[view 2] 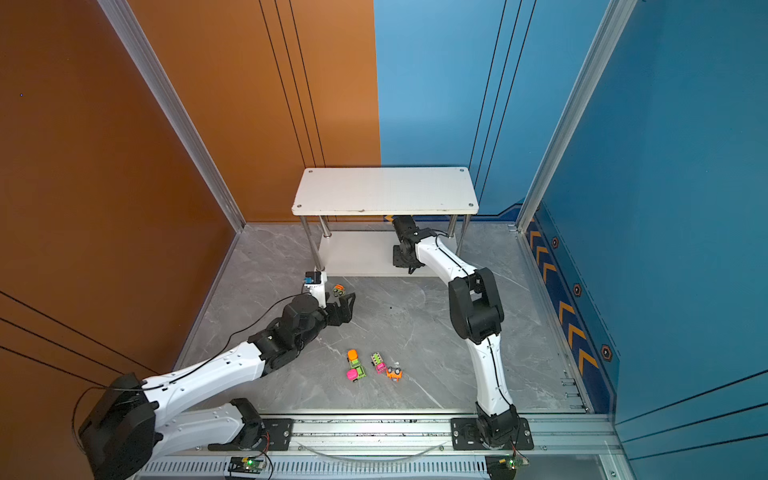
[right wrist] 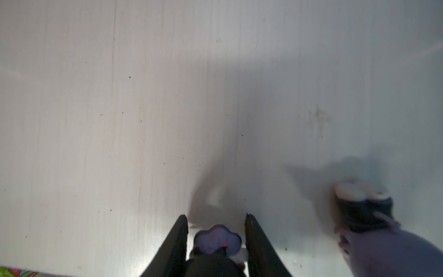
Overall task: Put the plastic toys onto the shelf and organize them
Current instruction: 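Set the black-and-purple figure upright on the board and open the right gripper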
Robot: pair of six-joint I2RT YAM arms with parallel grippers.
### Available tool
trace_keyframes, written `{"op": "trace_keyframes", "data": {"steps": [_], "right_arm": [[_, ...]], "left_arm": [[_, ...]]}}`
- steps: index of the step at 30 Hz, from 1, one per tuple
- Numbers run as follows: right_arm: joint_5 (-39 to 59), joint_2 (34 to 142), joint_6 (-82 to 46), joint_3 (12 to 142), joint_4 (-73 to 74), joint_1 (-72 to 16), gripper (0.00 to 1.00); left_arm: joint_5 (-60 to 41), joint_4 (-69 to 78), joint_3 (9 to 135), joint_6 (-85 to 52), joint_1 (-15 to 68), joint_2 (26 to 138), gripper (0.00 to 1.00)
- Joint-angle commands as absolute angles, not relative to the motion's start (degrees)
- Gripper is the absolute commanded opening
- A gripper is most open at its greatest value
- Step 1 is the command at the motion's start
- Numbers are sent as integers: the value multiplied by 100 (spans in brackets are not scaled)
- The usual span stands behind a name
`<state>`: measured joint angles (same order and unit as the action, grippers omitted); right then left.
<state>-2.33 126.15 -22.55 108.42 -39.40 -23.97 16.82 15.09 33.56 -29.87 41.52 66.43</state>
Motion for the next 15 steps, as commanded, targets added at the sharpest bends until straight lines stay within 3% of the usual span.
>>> {"op": "trace_keyframes", "data": {"steps": [1,4,15], "right_arm": [[-71,12722,-2294,10786,-3893,-2361,29],[-79,12720,-2290,10754,-3892,-2338,31],[-196,12664,-2283,10705,-3893,-2338,61]], "left_arm": [[1638,1407,3482,-3006,4117,6514,90],[1640,1411,3481,-3002,4125,6530,90],[1622,1408,3525,-3023,4136,6620,90]]}}
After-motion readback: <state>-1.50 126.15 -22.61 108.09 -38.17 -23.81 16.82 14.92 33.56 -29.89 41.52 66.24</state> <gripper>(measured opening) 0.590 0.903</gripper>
